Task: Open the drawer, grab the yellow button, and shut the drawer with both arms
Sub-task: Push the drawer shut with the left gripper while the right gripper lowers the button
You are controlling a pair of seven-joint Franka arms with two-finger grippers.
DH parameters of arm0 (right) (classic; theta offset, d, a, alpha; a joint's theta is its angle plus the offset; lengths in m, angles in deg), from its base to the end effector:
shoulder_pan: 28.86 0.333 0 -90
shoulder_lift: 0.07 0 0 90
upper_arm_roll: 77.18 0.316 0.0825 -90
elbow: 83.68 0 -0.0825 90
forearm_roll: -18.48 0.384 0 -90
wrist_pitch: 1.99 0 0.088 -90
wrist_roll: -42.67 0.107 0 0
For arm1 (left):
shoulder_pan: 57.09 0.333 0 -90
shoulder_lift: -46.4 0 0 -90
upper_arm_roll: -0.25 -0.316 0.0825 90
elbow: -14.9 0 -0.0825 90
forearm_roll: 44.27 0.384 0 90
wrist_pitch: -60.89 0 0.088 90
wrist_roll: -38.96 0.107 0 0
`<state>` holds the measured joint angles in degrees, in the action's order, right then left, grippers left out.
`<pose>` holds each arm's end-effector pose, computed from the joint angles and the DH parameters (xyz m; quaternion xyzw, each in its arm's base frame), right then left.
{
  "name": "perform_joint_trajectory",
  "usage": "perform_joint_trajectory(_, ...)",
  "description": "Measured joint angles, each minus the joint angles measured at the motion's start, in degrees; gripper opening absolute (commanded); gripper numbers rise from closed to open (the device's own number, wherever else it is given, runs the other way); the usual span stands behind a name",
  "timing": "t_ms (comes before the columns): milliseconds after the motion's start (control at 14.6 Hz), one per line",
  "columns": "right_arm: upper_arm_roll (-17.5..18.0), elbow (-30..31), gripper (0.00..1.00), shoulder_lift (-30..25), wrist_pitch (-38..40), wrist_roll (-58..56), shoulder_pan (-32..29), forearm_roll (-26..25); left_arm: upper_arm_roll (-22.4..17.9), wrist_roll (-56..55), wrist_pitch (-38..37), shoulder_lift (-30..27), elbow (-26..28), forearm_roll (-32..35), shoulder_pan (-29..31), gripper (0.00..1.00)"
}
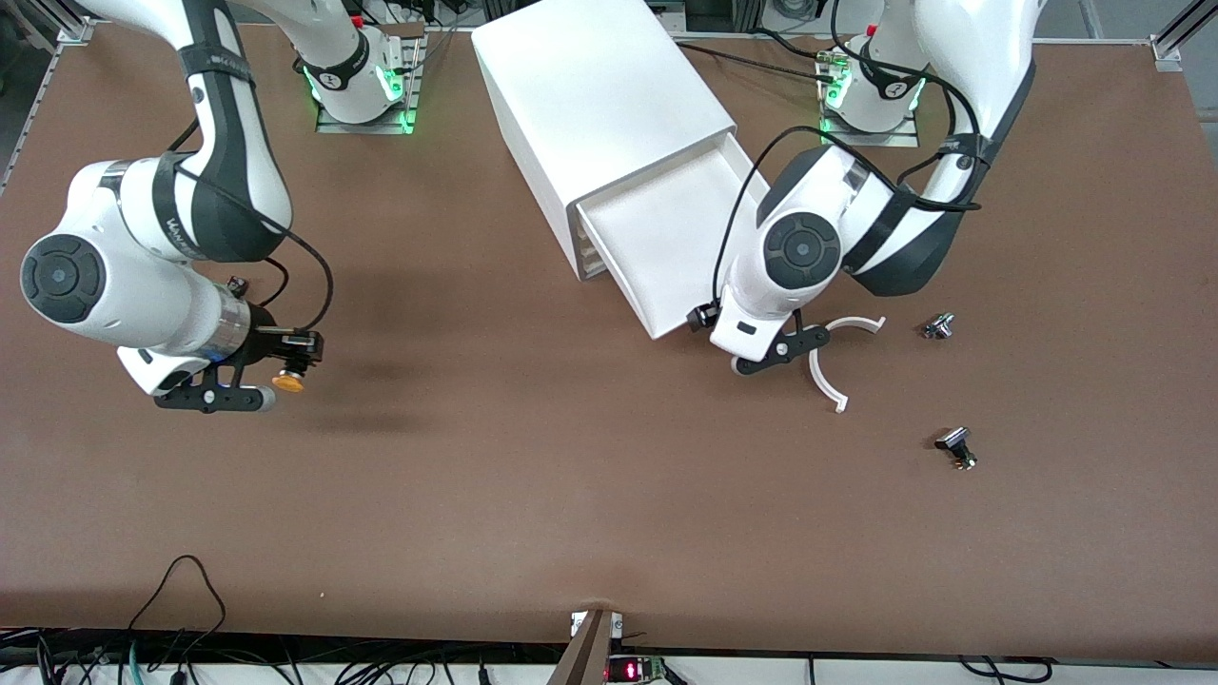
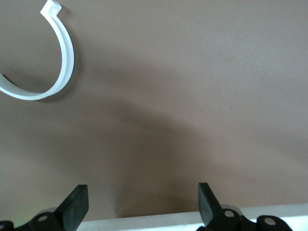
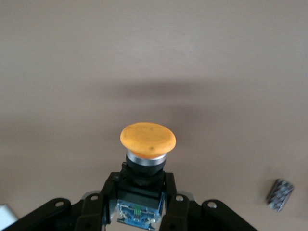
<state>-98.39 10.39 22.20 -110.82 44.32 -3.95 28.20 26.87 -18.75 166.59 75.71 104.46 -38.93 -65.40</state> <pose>0.6447 0.0792 0.3944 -0.9986 0.0046 0.0515 0.0070 0.5704 -0.3394 0.3596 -0.9743 -0.1957 0.1101 0.0156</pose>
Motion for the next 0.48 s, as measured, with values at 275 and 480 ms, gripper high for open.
perform_joint_trajectory(275, -4.9, 9.4, 0.00, -0.2, -11.3, -9.6, 0.0, 0.0, 2.2, -0.6, 0.0, -1.7, 2.3, 0.0, 0.0, 1.00)
perform_joint_trajectory(480, -6.8, 17.1, 0.00, 0.4, -21.5, -14.5, -1.3, 0.0, 4.2, -1.9, -0.2, -2.8, 4.1, 0.0, -0.1, 1.00)
